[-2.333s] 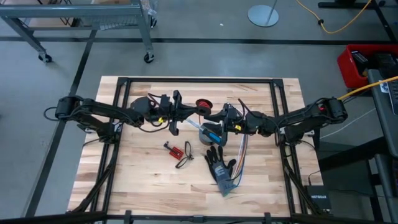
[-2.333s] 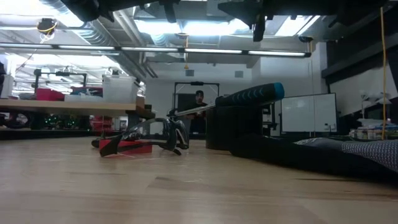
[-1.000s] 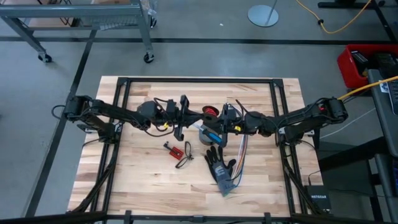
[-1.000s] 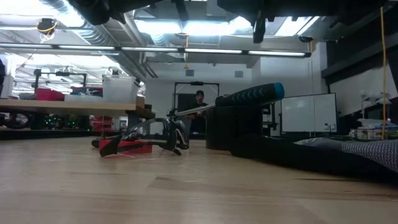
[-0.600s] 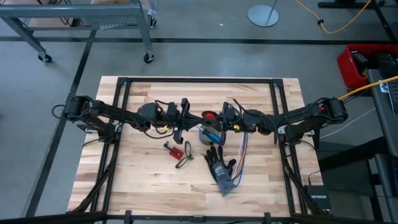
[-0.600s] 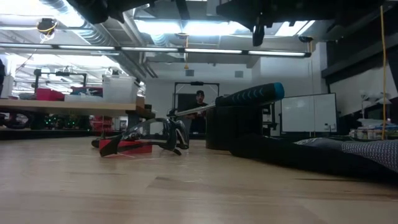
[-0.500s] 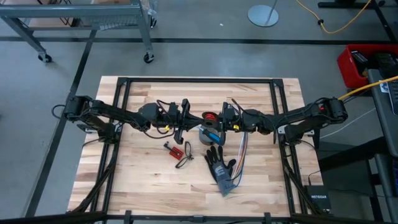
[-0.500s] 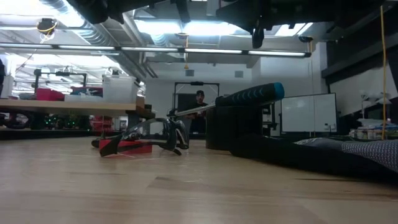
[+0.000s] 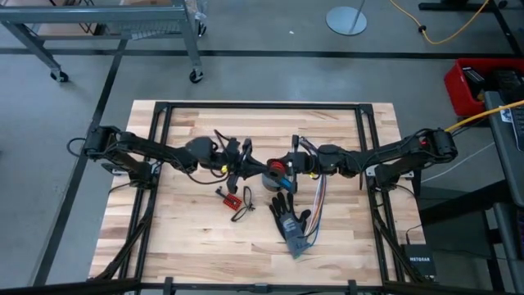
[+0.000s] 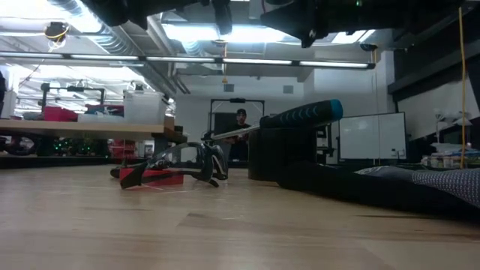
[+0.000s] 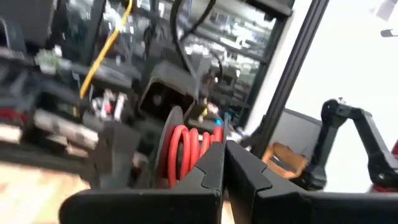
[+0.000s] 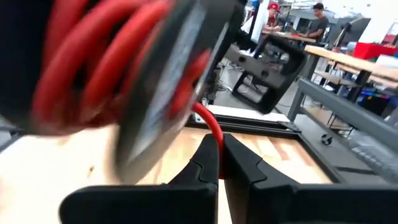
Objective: Coil cords
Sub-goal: Uncoil the red wire from the spool
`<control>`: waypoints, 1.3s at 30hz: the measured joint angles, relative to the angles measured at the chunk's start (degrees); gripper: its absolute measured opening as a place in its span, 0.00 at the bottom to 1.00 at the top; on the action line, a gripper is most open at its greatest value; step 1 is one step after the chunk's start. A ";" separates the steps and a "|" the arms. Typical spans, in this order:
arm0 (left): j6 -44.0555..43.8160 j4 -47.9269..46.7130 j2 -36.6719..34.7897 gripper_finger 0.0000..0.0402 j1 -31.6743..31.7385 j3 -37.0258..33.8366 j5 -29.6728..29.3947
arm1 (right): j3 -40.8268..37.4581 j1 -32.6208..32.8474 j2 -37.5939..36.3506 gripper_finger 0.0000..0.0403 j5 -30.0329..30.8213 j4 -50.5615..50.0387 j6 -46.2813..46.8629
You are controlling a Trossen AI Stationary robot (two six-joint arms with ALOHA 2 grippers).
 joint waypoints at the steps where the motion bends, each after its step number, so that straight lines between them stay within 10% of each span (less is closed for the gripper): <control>1: -0.89 -0.95 0.00 0.00 0.00 0.03 0.42 | -0.02 -0.02 0.00 0.02 0.24 0.03 -0.89; 25: -6.11 -20.35 -0.60 0.00 3.60 -0.04 1.86 | 0.00 0.09 -2.85 0.02 3.73 -5.17 -1.88; 39: 5.46 -30.89 -13.56 0.00 10.66 -0.08 -6.80 | 0.13 1.75 -6.38 0.02 -3.96 -18.79 11.04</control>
